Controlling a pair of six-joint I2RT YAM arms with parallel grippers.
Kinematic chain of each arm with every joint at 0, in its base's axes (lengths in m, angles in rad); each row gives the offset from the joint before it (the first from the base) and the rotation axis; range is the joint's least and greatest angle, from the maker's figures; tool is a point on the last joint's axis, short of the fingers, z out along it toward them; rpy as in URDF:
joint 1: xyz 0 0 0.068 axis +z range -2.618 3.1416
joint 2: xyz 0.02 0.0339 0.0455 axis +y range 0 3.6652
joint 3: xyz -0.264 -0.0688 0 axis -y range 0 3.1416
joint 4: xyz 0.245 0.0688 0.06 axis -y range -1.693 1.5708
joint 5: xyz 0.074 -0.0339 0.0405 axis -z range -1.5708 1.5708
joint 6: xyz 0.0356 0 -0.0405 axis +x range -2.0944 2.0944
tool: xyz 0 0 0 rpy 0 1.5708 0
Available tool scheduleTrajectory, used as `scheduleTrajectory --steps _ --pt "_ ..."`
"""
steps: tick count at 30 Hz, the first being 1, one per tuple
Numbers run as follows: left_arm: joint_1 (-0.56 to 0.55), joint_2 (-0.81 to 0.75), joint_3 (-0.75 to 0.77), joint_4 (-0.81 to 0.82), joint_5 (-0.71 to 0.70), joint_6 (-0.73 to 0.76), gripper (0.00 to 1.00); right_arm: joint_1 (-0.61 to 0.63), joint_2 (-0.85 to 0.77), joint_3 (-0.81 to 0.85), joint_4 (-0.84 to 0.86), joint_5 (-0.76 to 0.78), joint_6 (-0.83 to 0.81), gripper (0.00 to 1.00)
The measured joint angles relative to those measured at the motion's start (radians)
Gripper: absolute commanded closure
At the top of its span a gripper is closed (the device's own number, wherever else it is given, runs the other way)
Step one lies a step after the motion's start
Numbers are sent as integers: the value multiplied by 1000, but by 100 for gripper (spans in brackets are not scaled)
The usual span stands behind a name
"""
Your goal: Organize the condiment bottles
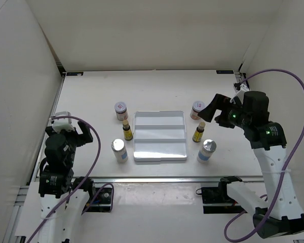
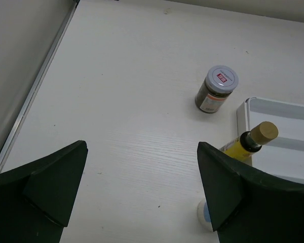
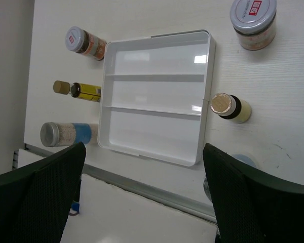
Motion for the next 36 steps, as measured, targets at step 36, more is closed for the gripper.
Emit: scheduleTrajectory --steps 36 --pt "-64 461 206 -161 335 -189 0 42 58 -187 -227 291 -43 2"
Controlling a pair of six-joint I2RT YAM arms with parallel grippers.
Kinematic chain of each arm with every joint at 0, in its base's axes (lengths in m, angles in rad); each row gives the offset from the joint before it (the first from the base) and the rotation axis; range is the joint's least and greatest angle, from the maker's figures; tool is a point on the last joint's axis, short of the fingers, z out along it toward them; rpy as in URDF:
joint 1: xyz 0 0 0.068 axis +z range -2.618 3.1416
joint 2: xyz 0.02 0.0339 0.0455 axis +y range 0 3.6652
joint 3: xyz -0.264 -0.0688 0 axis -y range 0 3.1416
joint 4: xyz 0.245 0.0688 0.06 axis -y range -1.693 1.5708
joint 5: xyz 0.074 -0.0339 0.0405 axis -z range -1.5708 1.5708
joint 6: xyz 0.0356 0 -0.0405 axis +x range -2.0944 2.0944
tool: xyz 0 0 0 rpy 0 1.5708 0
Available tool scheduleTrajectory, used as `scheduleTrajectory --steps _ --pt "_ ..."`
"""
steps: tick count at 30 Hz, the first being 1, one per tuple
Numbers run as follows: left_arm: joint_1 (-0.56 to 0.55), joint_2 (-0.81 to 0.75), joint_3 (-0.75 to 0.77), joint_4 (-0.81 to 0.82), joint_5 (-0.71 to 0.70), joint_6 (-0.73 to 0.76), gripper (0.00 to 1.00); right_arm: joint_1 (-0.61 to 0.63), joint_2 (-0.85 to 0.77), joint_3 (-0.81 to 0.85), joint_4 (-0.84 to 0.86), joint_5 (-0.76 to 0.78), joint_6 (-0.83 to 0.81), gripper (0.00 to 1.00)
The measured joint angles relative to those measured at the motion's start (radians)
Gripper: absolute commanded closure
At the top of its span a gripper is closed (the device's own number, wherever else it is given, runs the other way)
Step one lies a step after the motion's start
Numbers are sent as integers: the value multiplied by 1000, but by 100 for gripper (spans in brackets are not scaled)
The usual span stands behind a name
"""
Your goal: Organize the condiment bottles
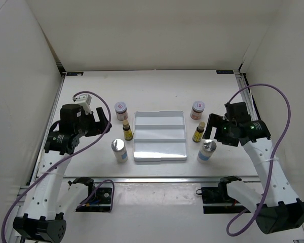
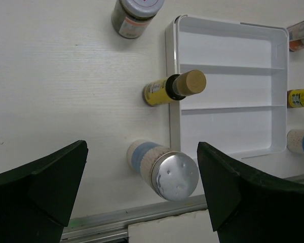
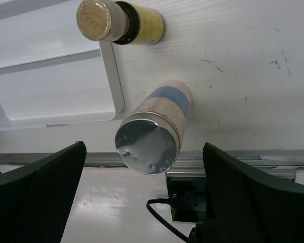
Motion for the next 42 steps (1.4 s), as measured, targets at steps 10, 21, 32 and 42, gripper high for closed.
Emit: scheduleTrajectory --steps 10,21,32,42 --pt "-1 34 -41 -3 -40 2 0 107 48 -5 -66 73 133 3" --pt "-1 46 -46 9 -54 2 0 197 125 -59 -72 150 280 20" --pt "-1 48 -46 9 -55 2 0 272 133 -87 -77 231 375 80" --pt "-1 48 -46 9 -55 2 0 438 142 133 -225 321 388 100"
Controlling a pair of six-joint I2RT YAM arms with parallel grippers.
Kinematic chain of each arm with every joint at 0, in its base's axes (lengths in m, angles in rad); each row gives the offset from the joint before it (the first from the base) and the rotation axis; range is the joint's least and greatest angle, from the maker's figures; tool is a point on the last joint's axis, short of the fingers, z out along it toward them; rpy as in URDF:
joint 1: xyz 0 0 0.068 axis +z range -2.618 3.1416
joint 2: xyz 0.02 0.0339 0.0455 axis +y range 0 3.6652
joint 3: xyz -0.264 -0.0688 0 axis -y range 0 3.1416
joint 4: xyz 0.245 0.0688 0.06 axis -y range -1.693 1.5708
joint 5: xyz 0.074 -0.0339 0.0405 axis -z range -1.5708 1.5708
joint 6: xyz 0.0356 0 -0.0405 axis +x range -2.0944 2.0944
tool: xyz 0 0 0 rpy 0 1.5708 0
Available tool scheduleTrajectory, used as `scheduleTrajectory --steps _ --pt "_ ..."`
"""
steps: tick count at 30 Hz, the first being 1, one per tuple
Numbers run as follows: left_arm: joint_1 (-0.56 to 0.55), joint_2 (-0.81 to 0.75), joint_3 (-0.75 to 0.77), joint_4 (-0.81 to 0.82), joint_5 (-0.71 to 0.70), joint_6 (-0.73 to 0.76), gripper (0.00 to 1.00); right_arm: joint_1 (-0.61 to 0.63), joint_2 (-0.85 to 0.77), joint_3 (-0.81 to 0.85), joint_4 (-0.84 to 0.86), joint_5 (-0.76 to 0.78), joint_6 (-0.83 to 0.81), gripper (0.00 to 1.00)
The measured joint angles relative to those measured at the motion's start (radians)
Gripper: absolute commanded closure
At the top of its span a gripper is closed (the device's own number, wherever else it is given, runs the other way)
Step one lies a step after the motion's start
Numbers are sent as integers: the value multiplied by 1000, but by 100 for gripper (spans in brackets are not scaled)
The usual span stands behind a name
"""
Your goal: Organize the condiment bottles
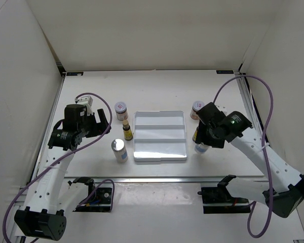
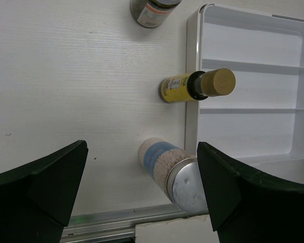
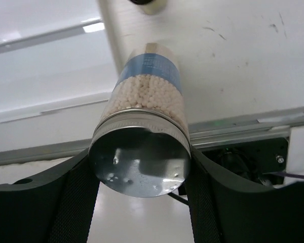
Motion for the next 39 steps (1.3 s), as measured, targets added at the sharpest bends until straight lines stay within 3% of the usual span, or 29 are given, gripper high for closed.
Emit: scheduleTrajectory --steps 8,19,26,28,30,31,32,35,38,39 --pt "0 0 0 0 -2 0 0 135 126 138 47 2 -35 100" --pt "0 8 0 0 -14 -1 0 147 269 122 234 -98 -107 100" --pt "0 25 0 0 -16 -1 0 147 301 34 295 -128 -108 89" --pt "0 29 0 0 -16 -1 0 148 305 5 313 -139 -102 82" --pt "0 29 0 0 -16 -1 0 151 303 2 328 -141 -100 65" --pt "0 29 0 0 -15 -1 0 153 303 2 331 -140 -100 56" --pt "0 29 0 0 -15 -1 0 155 303 1 333 -138 -100 39" --pt "0 17 0 0 -15 -7 0 170 303 2 334 -124 -98 14" --pt "-6 -17 -1 0 -10 -8 0 193 303 16 314 -93 -96 1" --pt "-10 -29 -1 0 1 -8 0 205 300 31 301 -76 -98 1"
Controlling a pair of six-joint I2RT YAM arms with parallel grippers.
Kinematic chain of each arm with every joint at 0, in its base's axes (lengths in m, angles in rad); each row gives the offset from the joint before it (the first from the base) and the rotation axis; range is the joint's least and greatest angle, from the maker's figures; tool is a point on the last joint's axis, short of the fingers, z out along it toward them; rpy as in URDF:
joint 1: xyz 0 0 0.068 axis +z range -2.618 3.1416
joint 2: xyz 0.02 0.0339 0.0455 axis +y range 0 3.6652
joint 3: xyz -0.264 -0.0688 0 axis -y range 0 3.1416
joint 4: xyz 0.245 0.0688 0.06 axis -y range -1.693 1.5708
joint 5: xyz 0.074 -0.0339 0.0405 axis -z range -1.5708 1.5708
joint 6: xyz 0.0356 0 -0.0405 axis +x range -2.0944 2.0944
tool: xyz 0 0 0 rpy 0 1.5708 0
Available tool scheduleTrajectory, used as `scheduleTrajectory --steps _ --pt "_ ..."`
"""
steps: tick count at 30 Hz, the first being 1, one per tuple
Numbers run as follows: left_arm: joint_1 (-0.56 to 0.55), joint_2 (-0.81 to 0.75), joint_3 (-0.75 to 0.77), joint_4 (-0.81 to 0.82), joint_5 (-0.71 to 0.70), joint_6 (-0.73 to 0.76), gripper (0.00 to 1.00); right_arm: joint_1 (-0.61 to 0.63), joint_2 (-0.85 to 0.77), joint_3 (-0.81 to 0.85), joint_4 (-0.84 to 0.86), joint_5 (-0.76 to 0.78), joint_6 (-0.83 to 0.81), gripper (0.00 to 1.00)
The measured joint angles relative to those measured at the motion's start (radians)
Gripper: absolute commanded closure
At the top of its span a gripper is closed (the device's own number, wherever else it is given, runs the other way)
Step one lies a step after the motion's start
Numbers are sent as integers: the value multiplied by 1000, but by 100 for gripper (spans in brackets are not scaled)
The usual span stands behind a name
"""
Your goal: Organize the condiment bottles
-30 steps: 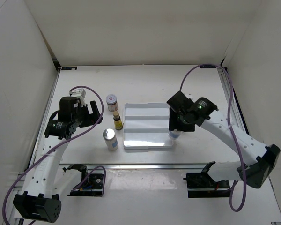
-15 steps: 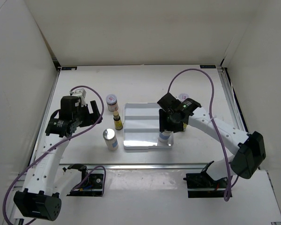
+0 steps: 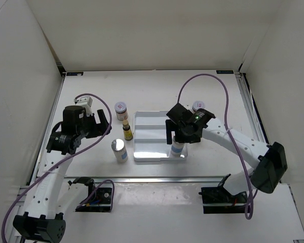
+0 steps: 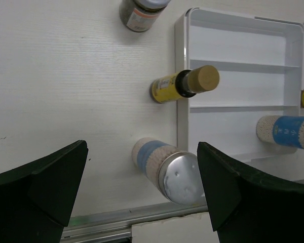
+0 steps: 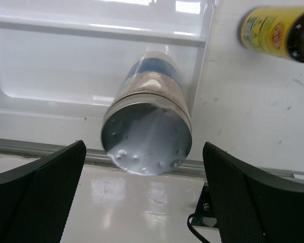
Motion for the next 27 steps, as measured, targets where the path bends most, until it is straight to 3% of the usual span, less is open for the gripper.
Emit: scheduleTrajectory --steps 7,13,19,27 --pt "-38 -6 56 -5 122 1 0 29 -156 56 -5 80 -25 1" --pt "-174 40 61 -46 142 2 0 29 -304 45 3 103 -35 1" --pt "-325 97 82 -124 49 -49 0 29 -326 -13 1 108 -40 1" --pt "-341 164 82 -172 -89 -142 0 29 -326 -18 2 108 -40 1"
